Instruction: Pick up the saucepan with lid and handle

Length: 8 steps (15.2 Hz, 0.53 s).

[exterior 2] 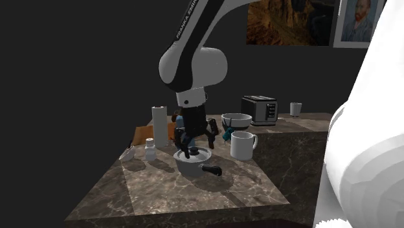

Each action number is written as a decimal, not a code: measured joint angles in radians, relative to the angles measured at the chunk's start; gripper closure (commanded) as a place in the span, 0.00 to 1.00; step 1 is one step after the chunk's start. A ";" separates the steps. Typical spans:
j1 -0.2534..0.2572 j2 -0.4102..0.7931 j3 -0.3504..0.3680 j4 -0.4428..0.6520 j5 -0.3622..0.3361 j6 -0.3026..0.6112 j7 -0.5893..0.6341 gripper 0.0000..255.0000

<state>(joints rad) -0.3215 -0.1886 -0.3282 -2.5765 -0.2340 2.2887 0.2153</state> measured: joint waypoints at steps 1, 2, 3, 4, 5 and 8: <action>-0.005 0.028 -0.008 0.001 0.000 0.024 -0.002 0.00; -0.009 0.039 -0.014 -0.001 -0.002 0.036 -0.005 0.00; -0.011 0.052 -0.016 -0.005 -0.002 0.052 -0.005 0.00; -0.011 0.061 -0.018 -0.011 -0.002 0.068 -0.004 0.00; -0.011 0.078 -0.019 -0.012 0.002 0.084 -0.004 0.00; -0.011 0.118 -0.023 -0.020 0.008 0.132 -0.009 0.00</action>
<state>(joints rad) -0.3326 -0.0710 -0.3513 -2.5969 -0.2259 2.4203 0.2064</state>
